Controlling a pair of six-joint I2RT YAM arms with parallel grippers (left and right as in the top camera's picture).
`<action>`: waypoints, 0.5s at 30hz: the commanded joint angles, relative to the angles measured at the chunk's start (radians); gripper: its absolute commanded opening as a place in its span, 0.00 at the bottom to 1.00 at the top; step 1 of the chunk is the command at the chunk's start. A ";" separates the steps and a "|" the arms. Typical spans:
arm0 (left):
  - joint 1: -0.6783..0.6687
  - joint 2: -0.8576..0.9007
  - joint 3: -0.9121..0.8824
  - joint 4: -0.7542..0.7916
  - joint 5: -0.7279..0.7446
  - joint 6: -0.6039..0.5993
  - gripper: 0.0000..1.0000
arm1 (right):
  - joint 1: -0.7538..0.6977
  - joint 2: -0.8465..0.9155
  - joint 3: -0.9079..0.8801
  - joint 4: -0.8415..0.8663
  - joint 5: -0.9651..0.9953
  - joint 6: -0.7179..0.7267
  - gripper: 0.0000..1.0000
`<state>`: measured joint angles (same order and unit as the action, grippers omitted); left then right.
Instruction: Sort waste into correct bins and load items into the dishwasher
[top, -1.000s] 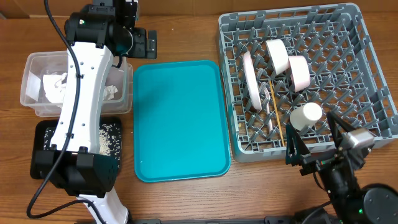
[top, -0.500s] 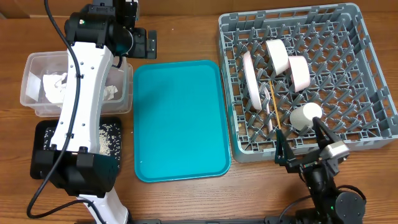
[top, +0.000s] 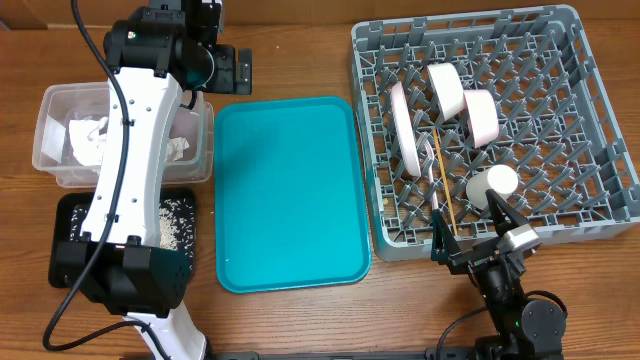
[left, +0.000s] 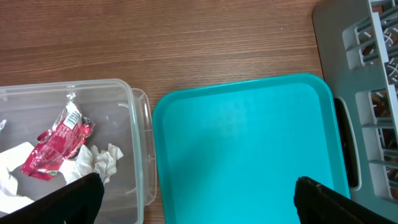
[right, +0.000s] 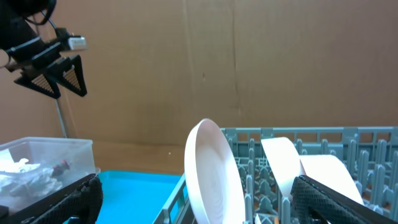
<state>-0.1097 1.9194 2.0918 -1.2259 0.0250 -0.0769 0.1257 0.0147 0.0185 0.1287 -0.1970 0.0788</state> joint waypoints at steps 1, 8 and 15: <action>-0.002 0.007 -0.003 0.000 -0.006 -0.017 1.00 | -0.005 -0.012 -0.011 0.004 0.021 0.004 1.00; -0.002 0.007 -0.003 0.000 -0.006 -0.017 1.00 | -0.005 -0.012 -0.011 -0.106 0.073 0.004 1.00; -0.002 0.007 -0.003 0.000 -0.006 -0.017 1.00 | -0.021 -0.012 -0.011 -0.209 0.132 0.005 1.00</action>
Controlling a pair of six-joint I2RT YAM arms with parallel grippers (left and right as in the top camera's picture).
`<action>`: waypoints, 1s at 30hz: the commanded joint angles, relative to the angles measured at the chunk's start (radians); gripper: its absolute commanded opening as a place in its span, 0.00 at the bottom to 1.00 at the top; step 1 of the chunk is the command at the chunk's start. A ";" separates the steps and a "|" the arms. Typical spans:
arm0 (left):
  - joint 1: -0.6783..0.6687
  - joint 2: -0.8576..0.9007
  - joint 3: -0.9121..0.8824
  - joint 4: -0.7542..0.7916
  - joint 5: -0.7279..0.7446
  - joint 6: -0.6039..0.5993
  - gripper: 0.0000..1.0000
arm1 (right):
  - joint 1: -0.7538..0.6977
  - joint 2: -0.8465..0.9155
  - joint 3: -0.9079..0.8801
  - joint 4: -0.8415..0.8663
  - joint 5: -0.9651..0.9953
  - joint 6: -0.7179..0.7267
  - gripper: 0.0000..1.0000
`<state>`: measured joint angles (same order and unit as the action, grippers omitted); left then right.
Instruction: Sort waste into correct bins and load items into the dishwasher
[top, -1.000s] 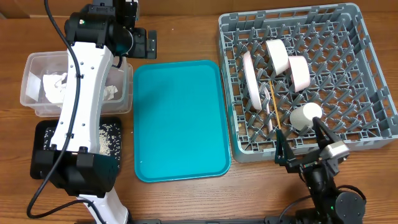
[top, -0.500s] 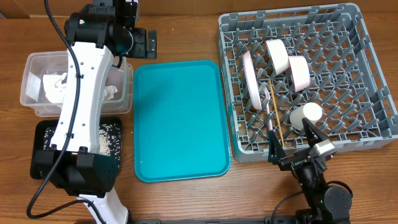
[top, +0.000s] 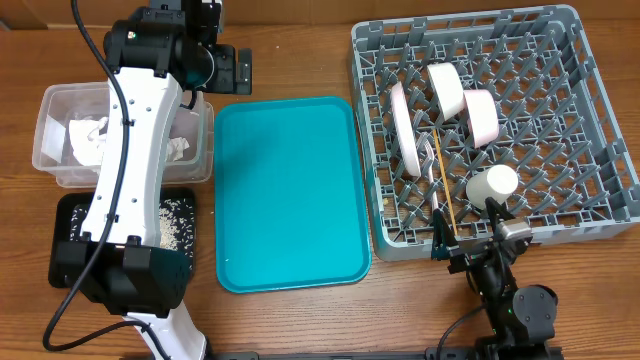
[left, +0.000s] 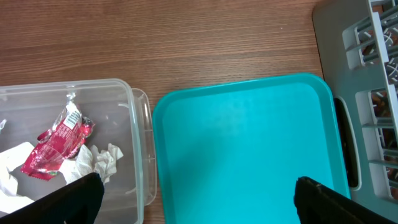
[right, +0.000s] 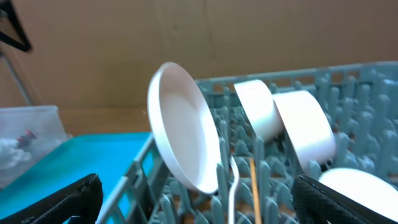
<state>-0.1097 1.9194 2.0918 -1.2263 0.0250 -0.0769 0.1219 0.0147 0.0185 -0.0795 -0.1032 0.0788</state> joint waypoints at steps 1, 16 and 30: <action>-0.002 0.007 -0.003 0.001 -0.006 -0.017 1.00 | -0.028 -0.012 -0.011 0.000 0.036 0.004 1.00; -0.002 0.007 -0.003 0.001 -0.006 -0.017 1.00 | -0.072 -0.012 -0.011 0.002 0.032 -0.109 1.00; -0.002 0.007 -0.003 0.001 -0.006 -0.017 1.00 | -0.090 -0.012 -0.011 0.002 0.032 -0.109 1.00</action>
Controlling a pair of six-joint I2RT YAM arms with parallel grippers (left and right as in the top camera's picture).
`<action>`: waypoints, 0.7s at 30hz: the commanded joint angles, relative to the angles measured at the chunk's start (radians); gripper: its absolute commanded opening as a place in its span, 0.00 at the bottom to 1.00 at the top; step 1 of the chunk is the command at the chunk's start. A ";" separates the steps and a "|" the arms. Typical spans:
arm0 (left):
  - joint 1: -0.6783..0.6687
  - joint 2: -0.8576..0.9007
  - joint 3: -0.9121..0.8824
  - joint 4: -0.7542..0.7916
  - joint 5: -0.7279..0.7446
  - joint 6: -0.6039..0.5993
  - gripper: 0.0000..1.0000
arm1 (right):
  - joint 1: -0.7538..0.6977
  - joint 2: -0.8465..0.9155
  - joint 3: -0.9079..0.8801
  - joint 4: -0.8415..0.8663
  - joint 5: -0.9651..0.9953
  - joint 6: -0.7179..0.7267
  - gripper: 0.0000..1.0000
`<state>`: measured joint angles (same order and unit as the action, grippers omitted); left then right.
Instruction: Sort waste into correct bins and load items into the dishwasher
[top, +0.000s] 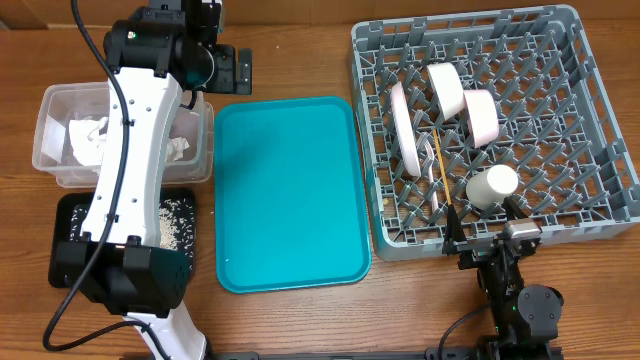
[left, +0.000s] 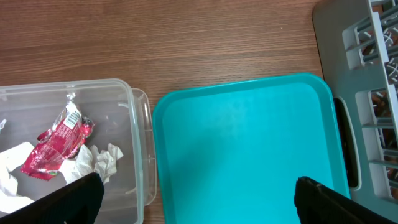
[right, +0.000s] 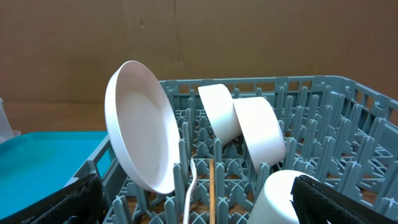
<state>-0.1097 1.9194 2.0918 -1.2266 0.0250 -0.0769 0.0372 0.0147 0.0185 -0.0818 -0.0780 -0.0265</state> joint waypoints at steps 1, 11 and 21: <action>-0.002 0.007 -0.003 0.001 -0.006 -0.017 1.00 | -0.006 -0.012 -0.011 0.005 0.006 -0.004 1.00; -0.002 0.007 -0.003 0.001 -0.006 -0.017 1.00 | -0.006 -0.012 -0.011 0.005 0.006 -0.004 1.00; -0.004 0.034 -0.003 0.001 -0.006 -0.017 1.00 | -0.006 -0.012 -0.011 0.005 0.007 -0.004 1.00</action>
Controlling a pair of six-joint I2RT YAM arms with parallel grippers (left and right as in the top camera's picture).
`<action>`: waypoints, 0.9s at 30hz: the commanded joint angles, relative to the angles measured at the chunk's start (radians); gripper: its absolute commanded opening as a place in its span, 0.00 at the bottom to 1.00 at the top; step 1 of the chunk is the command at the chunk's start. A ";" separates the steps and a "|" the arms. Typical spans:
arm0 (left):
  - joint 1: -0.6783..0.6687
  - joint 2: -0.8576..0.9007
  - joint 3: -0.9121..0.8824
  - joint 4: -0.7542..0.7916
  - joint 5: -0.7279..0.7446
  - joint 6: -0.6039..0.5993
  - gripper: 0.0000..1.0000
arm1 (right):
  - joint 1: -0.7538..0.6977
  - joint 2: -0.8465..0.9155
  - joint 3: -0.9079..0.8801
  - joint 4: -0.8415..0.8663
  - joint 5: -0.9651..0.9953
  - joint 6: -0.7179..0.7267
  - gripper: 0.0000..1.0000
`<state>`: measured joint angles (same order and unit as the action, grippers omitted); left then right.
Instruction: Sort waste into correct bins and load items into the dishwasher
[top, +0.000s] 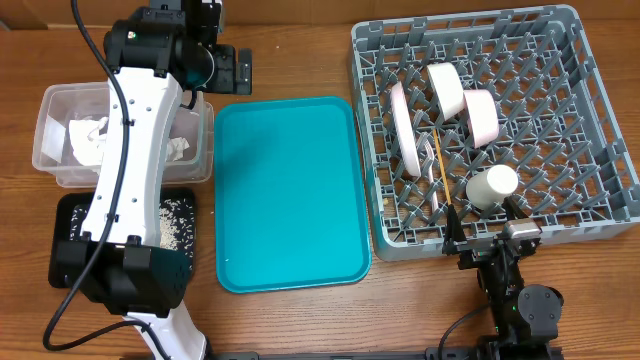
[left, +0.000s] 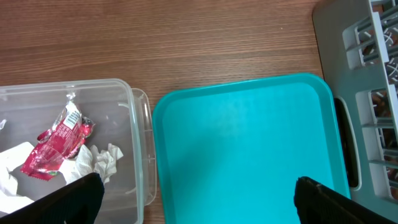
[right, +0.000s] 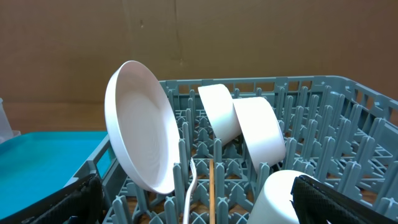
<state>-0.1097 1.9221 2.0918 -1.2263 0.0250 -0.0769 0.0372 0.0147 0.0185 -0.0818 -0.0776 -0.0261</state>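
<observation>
The grey dish rack (top: 600, 215) holds a white plate (top: 404, 126) on edge, two white bowls (top: 447, 88) (top: 481, 113), a white cup (top: 493, 184), and a fork (top: 437, 172) beside a wooden chopstick (top: 446, 190). My right gripper (top: 480, 243) sits open at the rack's front edge, facing the plate (right: 140, 143) and cup (right: 292, 196), and holds nothing. My left gripper (top: 238, 68) hangs open over the back edge of the bare teal tray (top: 290, 190). The same tray (left: 242, 143) lies between its fingers (left: 69, 200).
A clear bin (top: 52, 105) at the left holds crumpled paper and a red wrapper (left: 57, 140). In front of it a black bin (top: 70, 212) holds white grains. The left arm's white link (top: 130, 150) crosses above both bins.
At first my right gripper was raised at the rack's front edge, looking over the plate toward the far wall. Then it had tipped down toward the dishes. After that it sat lower and level, facing into the rack, where it stays. The left arm never moved.
</observation>
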 joint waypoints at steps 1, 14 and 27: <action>-0.004 0.031 -0.003 0.000 -0.006 -0.017 1.00 | -0.006 -0.012 -0.011 0.005 0.006 -0.004 1.00; -0.078 -0.199 -0.003 0.001 -0.007 -0.016 1.00 | -0.006 -0.012 -0.011 0.005 0.006 -0.004 1.00; -0.181 -0.617 -0.016 0.000 -0.006 -0.016 1.00 | -0.006 -0.012 -0.011 0.005 0.006 -0.004 1.00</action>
<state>-0.2871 1.3514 2.0830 -1.2263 0.0250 -0.0769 0.0372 0.0147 0.0185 -0.0818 -0.0776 -0.0265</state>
